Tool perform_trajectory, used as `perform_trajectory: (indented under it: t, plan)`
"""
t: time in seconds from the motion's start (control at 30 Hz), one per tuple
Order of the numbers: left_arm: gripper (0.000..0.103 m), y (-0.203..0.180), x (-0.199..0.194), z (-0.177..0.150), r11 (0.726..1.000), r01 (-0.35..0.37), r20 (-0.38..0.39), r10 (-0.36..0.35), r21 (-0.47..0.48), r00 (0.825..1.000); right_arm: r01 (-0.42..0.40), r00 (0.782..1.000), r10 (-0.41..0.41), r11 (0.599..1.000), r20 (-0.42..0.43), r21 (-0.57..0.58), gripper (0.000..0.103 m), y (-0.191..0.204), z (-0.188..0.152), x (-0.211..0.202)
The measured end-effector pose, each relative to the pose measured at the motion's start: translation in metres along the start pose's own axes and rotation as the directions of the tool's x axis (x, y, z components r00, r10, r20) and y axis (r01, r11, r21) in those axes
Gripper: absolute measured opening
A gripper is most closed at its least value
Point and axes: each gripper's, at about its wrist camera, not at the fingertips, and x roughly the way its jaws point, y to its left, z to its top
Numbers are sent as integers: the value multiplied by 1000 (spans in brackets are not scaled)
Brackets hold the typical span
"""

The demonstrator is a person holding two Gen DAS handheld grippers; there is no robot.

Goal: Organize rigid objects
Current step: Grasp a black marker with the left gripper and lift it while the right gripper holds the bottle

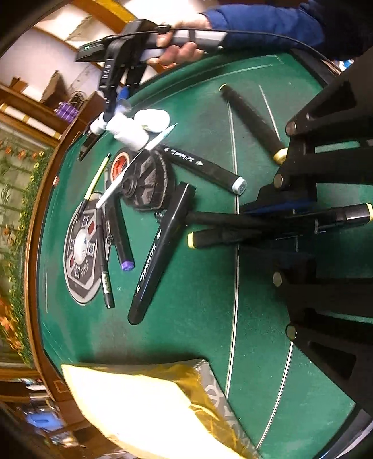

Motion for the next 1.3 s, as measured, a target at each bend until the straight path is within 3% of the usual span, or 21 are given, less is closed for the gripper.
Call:
perform_trajectory:
  t: [0.23,0.73,0.8,0.93,1.13,1.3]
  plan:
    - [27,-7,5,2,998,-39,37,37,51,999,-3,1000,3,1000,1,-5,33,0,0,1]
    - [25,-18,13,10,995,-9,43,5,99,999,1,1000,-1,1000,-1,-8,33,1,-1,3]
    - [28,-19,14,9,994,-6,45,1,108,999,0,1000,0,1000,0,-5,33,1,-1,3]
    - [59,-24,14,10,993,44,27,-48,113,998,-4,1000,4,1000,-1,-12,33,4,-1,3]
    - [56,-34,3,-1,980,-23,7,22,197,1000,-1,1000,1,1000,-2,-12,33,3,-1,3]
    - [57,-16,-18,-11,988,-24,39,18,154,999,-4,1000,4,1000,3,-12,33,4,-2,1]
